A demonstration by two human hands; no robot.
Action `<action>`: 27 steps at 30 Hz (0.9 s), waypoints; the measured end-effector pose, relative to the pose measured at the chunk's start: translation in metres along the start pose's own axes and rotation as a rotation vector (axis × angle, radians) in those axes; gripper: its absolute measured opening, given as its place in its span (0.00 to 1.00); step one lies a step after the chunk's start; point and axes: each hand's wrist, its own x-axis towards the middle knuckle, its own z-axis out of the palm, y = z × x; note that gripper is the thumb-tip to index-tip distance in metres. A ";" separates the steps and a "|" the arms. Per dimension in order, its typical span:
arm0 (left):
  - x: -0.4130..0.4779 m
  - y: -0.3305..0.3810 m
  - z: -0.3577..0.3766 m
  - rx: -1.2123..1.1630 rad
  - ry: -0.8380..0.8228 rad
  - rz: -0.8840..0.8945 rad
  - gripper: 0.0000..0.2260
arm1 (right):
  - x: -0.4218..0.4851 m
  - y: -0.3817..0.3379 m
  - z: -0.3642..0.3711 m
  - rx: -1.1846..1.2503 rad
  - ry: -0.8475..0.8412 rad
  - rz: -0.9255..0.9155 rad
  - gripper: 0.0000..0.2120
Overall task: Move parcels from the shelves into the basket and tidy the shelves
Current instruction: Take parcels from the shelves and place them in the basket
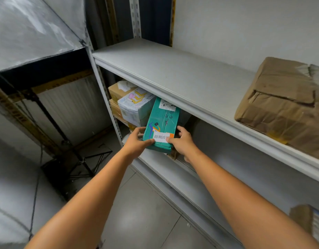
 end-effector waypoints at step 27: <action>-0.193 -0.030 -0.157 -0.094 0.587 -0.062 0.21 | -0.077 -0.055 0.179 -0.061 -0.558 -0.154 0.26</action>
